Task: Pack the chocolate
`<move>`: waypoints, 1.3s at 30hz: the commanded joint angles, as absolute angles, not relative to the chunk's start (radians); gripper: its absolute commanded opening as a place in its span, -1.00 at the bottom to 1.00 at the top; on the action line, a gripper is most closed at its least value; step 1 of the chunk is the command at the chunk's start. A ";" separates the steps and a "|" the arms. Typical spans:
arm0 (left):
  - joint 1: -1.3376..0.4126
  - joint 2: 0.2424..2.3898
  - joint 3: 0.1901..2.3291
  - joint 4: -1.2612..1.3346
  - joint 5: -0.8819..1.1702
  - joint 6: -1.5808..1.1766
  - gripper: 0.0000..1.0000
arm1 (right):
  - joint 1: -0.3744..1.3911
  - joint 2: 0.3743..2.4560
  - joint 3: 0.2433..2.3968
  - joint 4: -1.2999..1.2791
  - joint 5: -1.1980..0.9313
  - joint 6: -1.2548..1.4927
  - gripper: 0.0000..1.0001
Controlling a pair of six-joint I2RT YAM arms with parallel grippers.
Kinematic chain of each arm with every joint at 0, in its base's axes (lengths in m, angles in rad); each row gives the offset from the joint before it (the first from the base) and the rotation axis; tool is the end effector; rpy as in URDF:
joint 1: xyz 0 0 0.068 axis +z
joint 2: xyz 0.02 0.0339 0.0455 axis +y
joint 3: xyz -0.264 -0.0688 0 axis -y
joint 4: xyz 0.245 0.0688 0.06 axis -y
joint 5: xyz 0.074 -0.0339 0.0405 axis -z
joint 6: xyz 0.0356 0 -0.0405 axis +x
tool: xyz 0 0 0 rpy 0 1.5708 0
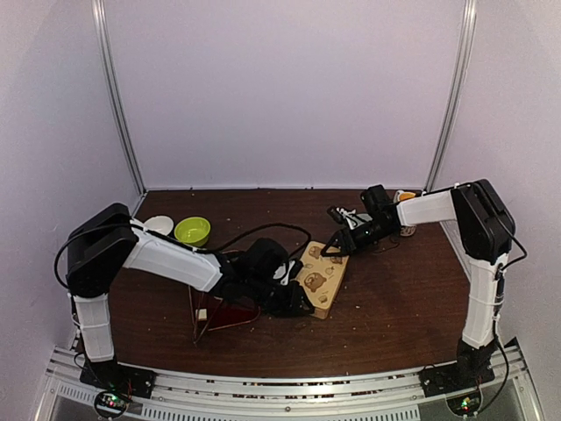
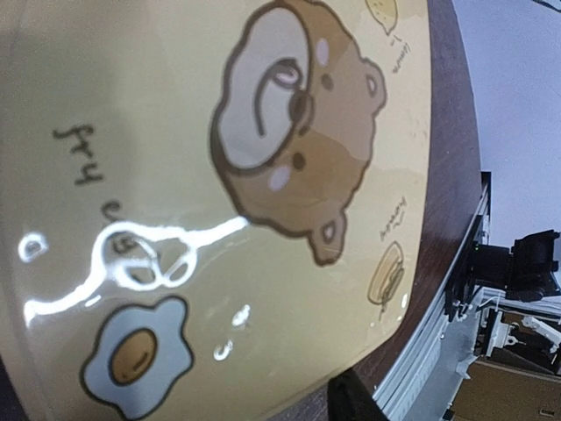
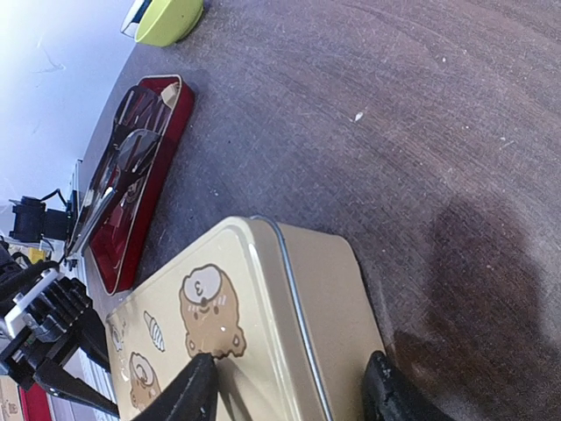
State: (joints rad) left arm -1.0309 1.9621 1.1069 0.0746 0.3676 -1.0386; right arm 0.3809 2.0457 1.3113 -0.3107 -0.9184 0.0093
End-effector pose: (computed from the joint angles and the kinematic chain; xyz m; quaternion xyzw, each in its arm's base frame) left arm 0.1961 -0.3522 0.1366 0.0669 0.9077 -0.4115 0.0482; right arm 0.3708 0.1790 0.1459 -0.2731 0.8294 0.4650 0.1455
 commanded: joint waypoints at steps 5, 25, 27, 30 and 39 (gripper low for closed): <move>-0.981 1.934 1.081 0.081 0.308 -0.985 -0.42 | 0.394 1.969 1.069 -0.099 -0.926 0.227 0.01; -0.954 1.844 1.053 0.001 0.280 -0.913 -0.41 | 0.425 1.696 0.704 0.169 -0.820 0.448 -0.03; -0.954 1.832 1.056 -0.010 0.274 -0.907 -0.40 | 0.420 1.701 0.701 0.188 -0.815 0.474 -0.07; -0.954 1.811 1.062 -0.039 0.256 -0.894 -0.39 | 0.416 1.704 0.689 0.239 -0.820 0.514 -0.13; -0.958 1.735 1.003 0.010 0.275 -0.904 -0.38 | 0.400 1.716 0.696 0.236 -0.817 0.513 -0.17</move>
State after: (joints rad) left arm -0.9665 1.7813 1.0183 -0.1101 0.2890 -0.9066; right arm 0.3916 1.6985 0.7067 0.2623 -0.7891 0.5026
